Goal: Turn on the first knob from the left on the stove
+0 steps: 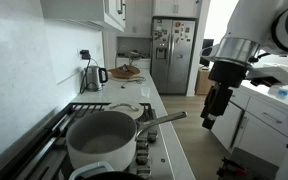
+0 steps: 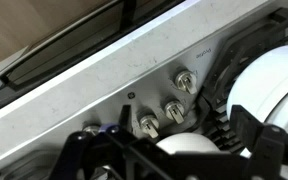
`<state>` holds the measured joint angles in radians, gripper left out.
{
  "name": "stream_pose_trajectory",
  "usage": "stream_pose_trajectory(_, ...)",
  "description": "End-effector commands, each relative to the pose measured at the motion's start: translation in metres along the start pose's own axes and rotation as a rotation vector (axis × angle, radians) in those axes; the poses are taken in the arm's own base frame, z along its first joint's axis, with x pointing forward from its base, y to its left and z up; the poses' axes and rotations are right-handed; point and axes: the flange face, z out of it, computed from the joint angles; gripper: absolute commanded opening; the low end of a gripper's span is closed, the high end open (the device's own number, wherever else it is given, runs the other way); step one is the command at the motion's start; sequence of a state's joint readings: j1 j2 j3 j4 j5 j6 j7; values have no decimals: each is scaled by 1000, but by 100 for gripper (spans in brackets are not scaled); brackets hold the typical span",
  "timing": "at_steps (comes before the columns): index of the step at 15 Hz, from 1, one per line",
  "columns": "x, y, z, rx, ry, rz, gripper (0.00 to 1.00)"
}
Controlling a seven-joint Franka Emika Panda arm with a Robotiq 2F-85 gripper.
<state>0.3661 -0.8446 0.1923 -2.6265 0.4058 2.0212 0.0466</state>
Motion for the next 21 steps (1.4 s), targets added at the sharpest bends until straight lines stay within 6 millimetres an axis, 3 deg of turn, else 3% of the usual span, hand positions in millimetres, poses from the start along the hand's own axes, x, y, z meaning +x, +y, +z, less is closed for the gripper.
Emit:
stream_pose_trajectory(1,0,0,-1,0,-1,0,100)
stream_pose_trajectory(7,0,0,-1,0,-1,0,100)
stream_pose_trajectory(10,6,-10,1,11,-30,-44,100)
stream_pose_trajectory(16,24,-40,23,21,-125,-155,100)
stream_pose_trajectory(21,54,-68,53,12,-240,-239,100)
